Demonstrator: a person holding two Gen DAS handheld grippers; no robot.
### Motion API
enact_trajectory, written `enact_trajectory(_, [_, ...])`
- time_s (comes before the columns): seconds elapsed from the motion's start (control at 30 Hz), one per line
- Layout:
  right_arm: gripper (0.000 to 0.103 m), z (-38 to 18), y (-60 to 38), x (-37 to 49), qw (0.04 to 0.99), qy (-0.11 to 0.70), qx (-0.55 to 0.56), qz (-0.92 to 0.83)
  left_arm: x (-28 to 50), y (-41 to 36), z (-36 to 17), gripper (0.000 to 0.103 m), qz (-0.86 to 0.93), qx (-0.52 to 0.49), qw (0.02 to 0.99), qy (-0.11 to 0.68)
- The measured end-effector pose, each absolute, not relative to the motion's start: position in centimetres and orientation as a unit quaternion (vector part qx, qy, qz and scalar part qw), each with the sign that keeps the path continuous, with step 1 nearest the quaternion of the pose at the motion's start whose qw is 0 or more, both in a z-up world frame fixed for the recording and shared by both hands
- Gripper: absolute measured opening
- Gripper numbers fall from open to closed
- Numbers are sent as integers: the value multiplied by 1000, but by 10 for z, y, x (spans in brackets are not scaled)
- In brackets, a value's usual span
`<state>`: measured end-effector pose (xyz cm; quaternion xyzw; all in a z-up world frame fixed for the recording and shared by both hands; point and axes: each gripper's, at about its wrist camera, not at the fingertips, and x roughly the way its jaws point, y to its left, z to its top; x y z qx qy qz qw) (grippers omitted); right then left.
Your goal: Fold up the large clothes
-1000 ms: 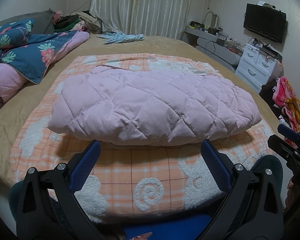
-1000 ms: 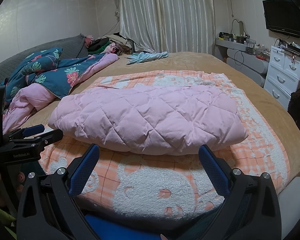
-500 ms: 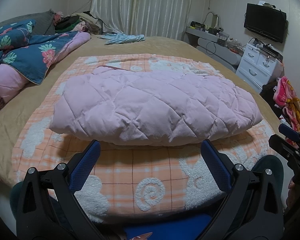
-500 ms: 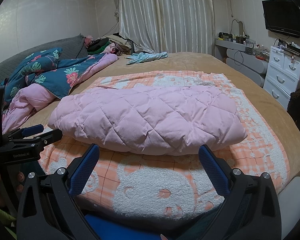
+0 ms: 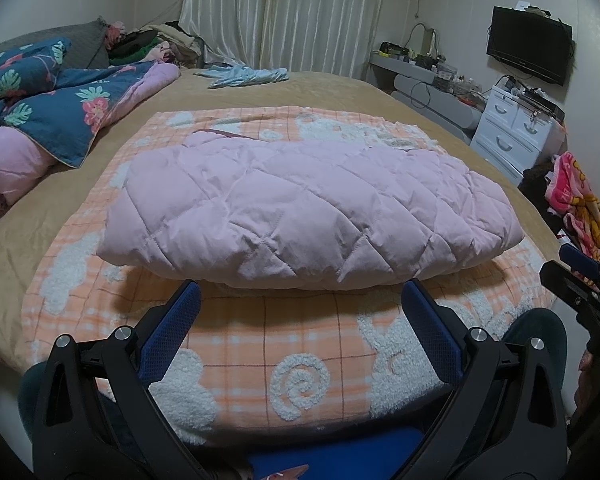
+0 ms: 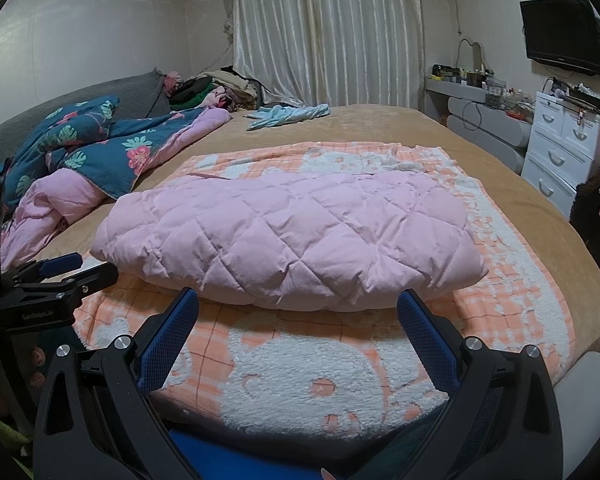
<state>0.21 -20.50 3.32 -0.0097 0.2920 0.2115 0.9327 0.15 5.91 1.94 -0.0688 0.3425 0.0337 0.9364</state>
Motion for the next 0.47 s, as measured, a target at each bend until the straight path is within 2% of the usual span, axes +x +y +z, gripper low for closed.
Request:
enact_trajectory(0.27, [99,38,-246,13,947,281,18,157,10,89,14,94,74,-89,931,347])
enact_trajectory(0.33, [99,36,-282,22,954,276,38,114,17,116,12,94,92,-109,927,347])
enact_trajectory(0.47, [99,11,-399,50,955,277,78,-66,41,220,10,94,198,-131,909,343])
